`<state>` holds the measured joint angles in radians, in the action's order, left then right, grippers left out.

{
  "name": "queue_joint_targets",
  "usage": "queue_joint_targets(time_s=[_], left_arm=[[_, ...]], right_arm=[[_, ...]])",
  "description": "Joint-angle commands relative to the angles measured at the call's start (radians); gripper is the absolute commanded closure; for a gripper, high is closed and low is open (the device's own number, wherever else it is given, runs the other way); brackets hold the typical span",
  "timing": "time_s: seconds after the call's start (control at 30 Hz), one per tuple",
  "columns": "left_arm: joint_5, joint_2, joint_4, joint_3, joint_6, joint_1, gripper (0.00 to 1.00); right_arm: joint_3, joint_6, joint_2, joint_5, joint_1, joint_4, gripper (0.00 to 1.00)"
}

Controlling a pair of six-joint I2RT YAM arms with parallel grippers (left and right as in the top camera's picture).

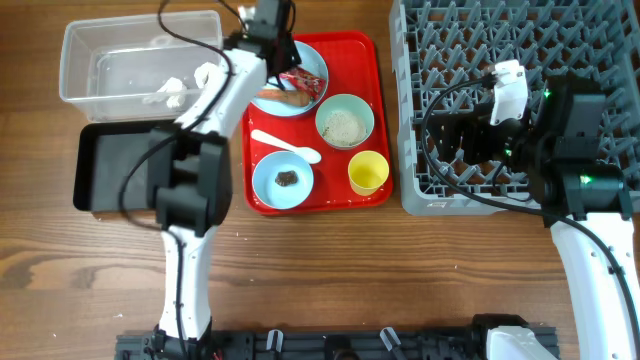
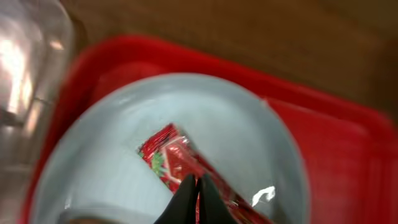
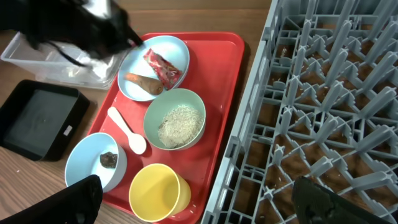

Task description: Sort waste into correct bins and load items into the dishwasher rack

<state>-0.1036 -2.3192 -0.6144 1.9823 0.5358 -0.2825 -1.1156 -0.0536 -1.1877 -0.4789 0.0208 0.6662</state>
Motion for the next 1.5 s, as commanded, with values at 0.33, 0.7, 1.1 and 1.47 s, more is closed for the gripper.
queue_joint_targets(time_s=[0.33,0.7,1.1,1.47], left_arm=[[0.080,0.223,-0.044,-0.001,-0.004,0.101,0.84],[0.076,-0.016,0.012,-0.001,-0.035,0.011,0.34],[0.076,-0.153,0.055,-0.001,-0.035,-0.002,0.13],[0.076,-0.189,0.059,-0.001,-0.035,-0.007,0.96]], right_arm=[[-0.022,0.008,-0.008,-0.017,-0.003,-0.002,0.01],[-0.022,0.011,-0.008,-0.017,-0.003,0.006,0.01],[-0.022,0.008,-0.008,-0.017,-0.003,0.004,0.01],[-0.022,0.009,-0.008,-0.017,-0.003,0.005,0.01]])
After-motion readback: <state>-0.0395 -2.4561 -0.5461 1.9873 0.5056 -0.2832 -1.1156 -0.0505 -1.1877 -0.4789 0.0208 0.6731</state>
